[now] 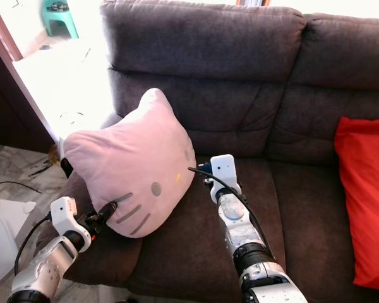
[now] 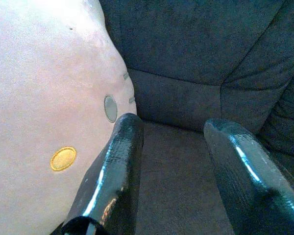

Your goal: Move the pillow to the sofa from floor

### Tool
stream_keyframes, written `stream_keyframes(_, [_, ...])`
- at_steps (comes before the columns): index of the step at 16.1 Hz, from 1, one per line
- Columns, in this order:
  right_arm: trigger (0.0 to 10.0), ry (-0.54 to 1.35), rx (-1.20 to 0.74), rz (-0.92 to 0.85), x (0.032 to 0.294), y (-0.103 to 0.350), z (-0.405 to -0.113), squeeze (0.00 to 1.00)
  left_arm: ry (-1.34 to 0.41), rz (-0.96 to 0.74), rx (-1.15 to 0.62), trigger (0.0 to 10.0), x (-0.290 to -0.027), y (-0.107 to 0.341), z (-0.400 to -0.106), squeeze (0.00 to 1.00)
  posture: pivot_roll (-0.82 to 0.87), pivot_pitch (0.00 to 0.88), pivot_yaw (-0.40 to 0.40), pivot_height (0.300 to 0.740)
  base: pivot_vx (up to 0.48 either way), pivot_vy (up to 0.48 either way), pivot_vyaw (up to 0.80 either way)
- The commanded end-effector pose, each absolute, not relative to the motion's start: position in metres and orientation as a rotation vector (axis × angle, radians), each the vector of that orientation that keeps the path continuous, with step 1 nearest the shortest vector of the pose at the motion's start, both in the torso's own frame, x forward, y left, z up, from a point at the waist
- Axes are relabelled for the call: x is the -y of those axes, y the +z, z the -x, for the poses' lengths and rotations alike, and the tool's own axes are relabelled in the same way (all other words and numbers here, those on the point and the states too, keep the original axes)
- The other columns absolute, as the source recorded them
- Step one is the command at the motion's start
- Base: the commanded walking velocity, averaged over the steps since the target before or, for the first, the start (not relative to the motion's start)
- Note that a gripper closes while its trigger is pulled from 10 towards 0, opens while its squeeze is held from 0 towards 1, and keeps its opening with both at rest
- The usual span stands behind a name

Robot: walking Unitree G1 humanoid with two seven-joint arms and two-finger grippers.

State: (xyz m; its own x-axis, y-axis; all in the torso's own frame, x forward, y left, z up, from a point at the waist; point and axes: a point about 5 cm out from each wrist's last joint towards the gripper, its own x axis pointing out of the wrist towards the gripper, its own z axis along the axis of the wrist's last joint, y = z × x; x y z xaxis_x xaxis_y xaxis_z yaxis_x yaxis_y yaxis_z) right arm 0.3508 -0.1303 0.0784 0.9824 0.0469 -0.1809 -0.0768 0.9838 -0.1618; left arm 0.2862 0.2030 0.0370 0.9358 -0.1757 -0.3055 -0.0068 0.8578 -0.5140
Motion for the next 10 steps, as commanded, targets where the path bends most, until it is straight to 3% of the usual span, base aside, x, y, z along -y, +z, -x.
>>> stream_keyframes(1, [10.0, 0.058, -0.186, 0.169, 0.1315, 0.0783, -0.3511, 0.0, -0.093, 0.53, -0.383, 0.0, -0.2013, 0.0292, -0.2832, 0.0, 0.14, 0.133, -0.035, 0.74, 0.0, 0.0, 0.0])
stream_keyframes(10, [10.0, 0.06, -0.187, 0.17, 0.1318, 0.0787, -0.3516, 0.0, -0.1, 0.571, -0.364, 0.0, -0.2027, 0.026, -0.2817, 0.0, 0.15, 0.138, -0.039, 0.74, 0.0, 0.0, 0.0])
